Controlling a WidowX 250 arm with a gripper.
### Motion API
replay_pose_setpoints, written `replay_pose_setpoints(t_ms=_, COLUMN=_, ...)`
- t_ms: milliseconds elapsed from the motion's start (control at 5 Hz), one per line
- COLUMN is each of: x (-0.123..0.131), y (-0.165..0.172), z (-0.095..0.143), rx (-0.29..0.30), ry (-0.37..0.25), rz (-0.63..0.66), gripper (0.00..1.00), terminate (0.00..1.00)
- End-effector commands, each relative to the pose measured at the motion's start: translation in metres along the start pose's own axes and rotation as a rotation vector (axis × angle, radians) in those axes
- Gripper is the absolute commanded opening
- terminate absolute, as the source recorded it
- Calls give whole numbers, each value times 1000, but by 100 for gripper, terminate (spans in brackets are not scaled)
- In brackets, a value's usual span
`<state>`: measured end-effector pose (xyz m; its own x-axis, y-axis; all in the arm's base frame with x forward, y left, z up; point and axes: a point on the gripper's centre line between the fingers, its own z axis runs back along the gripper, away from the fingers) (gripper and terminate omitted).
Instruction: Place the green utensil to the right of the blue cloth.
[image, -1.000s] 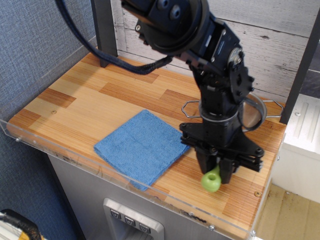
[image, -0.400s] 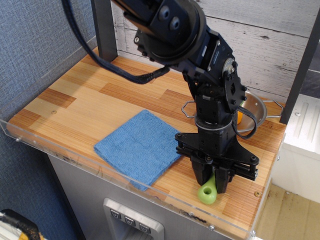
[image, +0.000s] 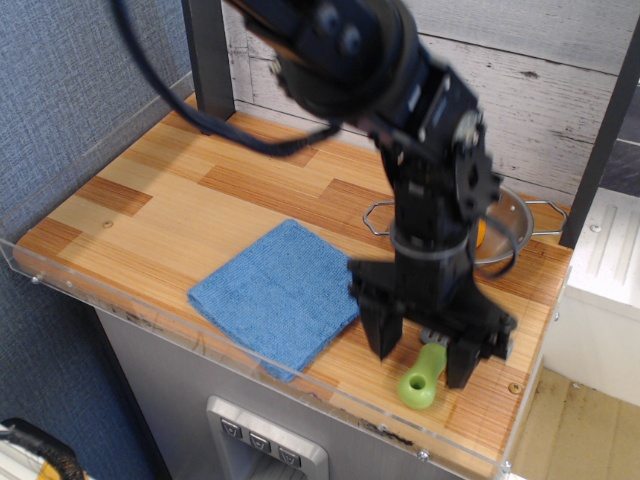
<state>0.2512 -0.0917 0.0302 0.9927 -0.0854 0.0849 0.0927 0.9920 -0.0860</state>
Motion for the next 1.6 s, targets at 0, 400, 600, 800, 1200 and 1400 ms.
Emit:
replay_pose_setpoints(t_ms=0, x=14, y=38, z=80, rx=73, ry=-205, rz=61, gripper=100, terminate=0)
replay_pose_setpoints(t_ms=400, x=33, y=99, z=94, rx=111, ry=-194, rz=106, gripper=100, terminate=0)
replay_pose_setpoints(t_ms=600, x=48, y=105, z=90, rx=118, ry=-163, rz=50, gripper=100, terminate=0)
replay_pose_setpoints(t_ms=800, x=54, y=106, z=88, rx=117, ry=-145, rz=23, gripper=100, terminate=0)
replay_pose_setpoints(t_ms=1200, x=50, y=105, z=86, rx=137, ry=-113, rz=32, gripper=100, terminate=0)
replay_pose_setpoints(t_ms=1400, x=50, y=105, z=86, rx=137, ry=-113, rz=32, gripper=100, terminate=0)
